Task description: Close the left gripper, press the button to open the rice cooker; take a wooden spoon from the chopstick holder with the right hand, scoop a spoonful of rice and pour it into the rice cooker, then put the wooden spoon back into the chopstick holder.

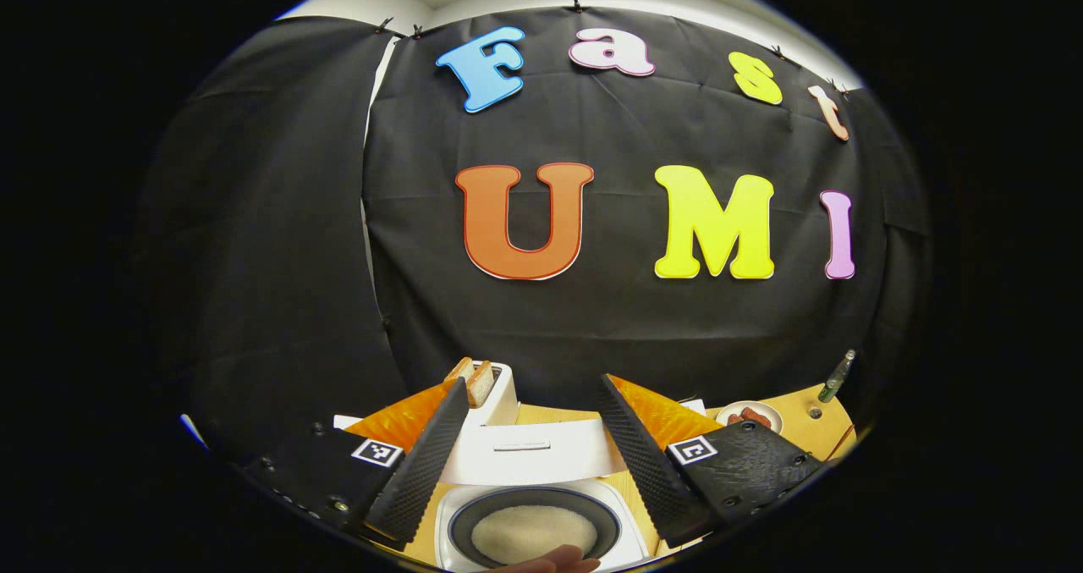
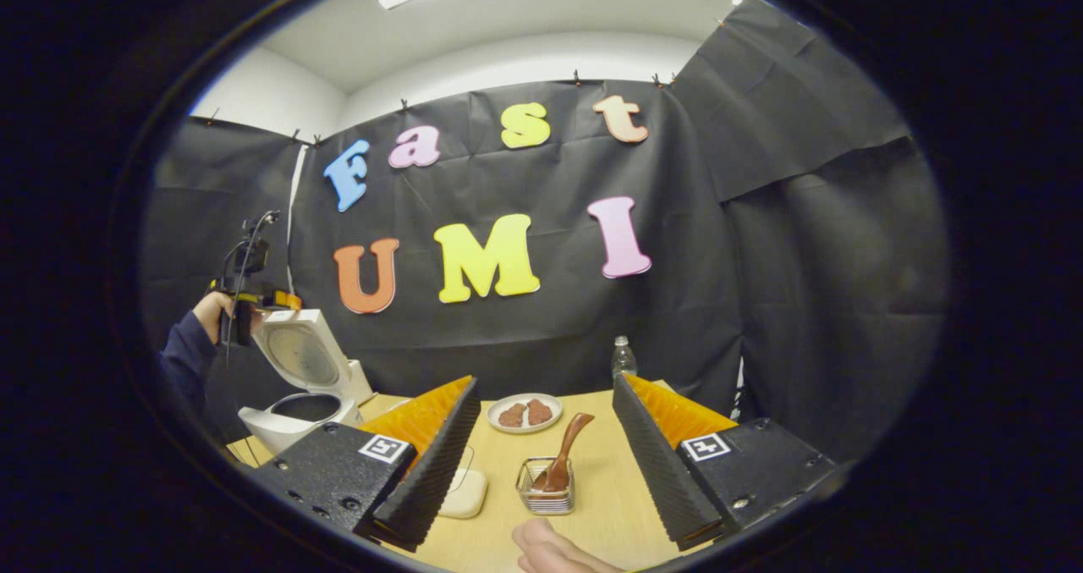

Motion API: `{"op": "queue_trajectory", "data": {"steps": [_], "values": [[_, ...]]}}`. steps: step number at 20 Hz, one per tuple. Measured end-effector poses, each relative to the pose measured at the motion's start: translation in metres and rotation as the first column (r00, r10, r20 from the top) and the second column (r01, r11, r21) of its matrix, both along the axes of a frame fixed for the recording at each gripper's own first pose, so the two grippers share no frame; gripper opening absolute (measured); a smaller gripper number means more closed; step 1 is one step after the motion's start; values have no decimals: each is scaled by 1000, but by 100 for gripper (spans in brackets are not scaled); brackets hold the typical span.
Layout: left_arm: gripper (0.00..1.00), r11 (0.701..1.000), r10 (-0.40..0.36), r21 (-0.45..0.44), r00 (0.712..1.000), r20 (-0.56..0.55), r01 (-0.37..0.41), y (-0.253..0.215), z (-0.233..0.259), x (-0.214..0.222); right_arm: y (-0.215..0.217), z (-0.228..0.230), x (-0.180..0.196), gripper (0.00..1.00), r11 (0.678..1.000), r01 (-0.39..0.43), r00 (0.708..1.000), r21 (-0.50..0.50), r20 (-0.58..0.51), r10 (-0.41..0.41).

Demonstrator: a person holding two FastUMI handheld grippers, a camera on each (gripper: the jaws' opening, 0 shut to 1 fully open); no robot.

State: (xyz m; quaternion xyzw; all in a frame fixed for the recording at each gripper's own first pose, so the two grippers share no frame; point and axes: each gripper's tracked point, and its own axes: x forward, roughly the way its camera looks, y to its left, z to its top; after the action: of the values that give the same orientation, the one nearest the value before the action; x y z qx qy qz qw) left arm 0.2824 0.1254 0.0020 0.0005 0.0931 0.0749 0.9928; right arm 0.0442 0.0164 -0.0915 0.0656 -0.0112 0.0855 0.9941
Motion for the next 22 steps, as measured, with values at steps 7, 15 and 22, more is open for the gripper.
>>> {"op": "queue_trajectory", "data": {"steps": [7, 15, 22], "values": [[98, 999, -36, -4, 999, -7, 36, -6, -12, -19, 15, -22, 1, 100, 999, -34, 998, 9, -57, 34], [100, 997, -40, -69, 992, -118, 32, -11, -66, -47, 21, -39, 5, 100, 999, -32, 994, 0, -100, 31], [98, 996, -65, -77, 973, -220, 49, -17, -115, -63, 30, -42, 12, 100, 999, -43, 992, -7, -116, 41]]}}
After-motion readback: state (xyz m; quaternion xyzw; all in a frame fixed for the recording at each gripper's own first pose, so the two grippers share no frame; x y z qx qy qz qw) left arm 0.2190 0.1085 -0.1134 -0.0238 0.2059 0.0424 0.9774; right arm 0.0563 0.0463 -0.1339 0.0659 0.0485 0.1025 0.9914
